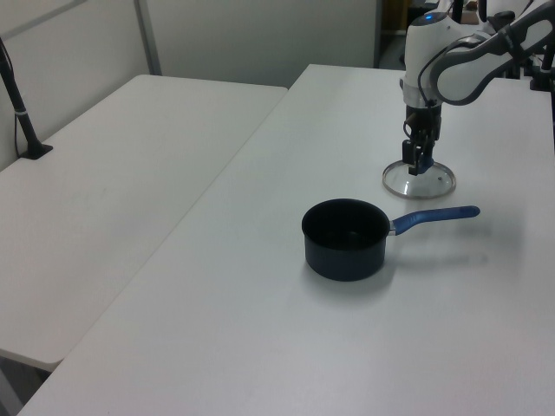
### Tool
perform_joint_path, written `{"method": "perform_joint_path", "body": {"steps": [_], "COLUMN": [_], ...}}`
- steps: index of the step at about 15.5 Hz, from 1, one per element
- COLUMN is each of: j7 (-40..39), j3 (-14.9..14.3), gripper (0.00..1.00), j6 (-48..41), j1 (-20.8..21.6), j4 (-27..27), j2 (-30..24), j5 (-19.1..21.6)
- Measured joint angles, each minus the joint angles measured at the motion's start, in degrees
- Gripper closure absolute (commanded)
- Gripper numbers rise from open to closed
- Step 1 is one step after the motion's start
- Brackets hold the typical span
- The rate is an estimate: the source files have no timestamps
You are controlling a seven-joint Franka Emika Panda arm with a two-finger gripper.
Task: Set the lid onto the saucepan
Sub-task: 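Close the gripper on the blue knob of the glass lid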
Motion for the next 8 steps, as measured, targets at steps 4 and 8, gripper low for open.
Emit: {"method": "perform_joint_path", "body": {"steps": [4, 8], "j7": [0.0, 0.0], "j3": [0.13, 2.97], "gripper": [0.52, 0.52], "j6": [0.0, -2.4], "j1": [0.0, 0.02], "j4": [0.15, 2.93], "j2": [-0.21, -2.72], "j5": [0.0, 0.0]}}
